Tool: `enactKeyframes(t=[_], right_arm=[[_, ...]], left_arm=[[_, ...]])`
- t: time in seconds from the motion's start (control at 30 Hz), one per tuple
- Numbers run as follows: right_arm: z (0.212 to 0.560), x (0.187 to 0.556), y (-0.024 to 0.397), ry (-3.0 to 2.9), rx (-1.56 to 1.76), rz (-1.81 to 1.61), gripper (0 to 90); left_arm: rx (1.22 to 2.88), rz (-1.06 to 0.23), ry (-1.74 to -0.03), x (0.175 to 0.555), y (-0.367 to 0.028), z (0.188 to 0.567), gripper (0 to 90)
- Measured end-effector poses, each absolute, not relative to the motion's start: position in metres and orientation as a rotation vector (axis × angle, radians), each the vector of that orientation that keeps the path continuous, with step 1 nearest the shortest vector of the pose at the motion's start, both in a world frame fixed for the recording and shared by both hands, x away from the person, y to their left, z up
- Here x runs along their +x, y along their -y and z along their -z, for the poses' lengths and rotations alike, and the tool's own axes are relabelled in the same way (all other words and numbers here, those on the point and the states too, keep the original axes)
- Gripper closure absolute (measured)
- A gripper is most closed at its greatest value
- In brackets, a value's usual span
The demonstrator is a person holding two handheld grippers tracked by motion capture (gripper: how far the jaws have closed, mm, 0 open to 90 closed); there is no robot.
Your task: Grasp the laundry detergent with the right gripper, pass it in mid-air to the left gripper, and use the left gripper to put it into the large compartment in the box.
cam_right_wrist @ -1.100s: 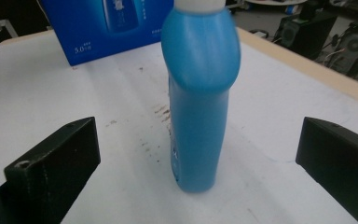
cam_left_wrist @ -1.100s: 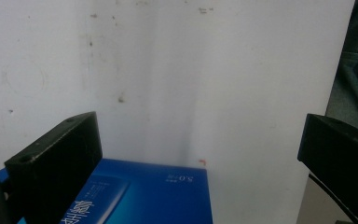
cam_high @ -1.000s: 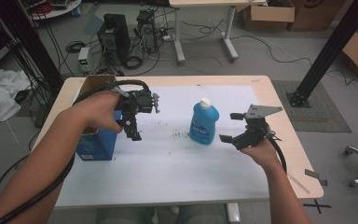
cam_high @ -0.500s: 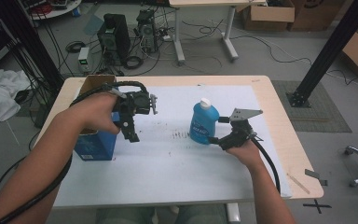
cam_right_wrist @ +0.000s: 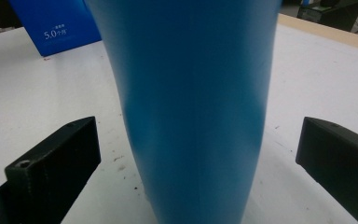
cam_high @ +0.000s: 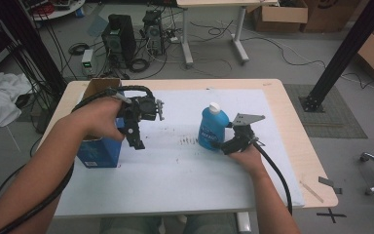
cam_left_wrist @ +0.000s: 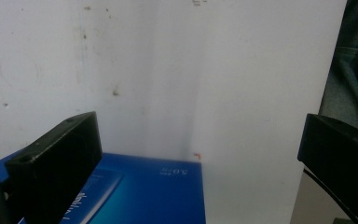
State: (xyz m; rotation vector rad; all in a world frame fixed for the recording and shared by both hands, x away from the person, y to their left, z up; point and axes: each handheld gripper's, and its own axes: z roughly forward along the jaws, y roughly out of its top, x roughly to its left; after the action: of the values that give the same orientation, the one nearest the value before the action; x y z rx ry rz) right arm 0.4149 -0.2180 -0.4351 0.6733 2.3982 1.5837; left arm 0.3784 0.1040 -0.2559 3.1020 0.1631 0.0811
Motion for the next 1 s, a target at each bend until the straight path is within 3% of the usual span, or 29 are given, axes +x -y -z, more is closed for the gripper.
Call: enactKeyframes(t=[0.2,0.47,1.0], right_arm=[[0.437,0.415,0.211,-2.375,0.652,-1.583,1.7],[0.438,0.417,0.208,-2.369,0.679,-1.572,12.6],[0.444,0.419,0.204,-2.362,0.684,-1.583,23.2]], left_arm=[[3.103,-0.077,-0.156,0.378,-0.102,0.257,0.1],[3.098,-0.080,-0.153,0.378,-0.102,0.256,0.1],[3.108,-0.074,-0.170,0.380,-0.106,0.261,0.1]])
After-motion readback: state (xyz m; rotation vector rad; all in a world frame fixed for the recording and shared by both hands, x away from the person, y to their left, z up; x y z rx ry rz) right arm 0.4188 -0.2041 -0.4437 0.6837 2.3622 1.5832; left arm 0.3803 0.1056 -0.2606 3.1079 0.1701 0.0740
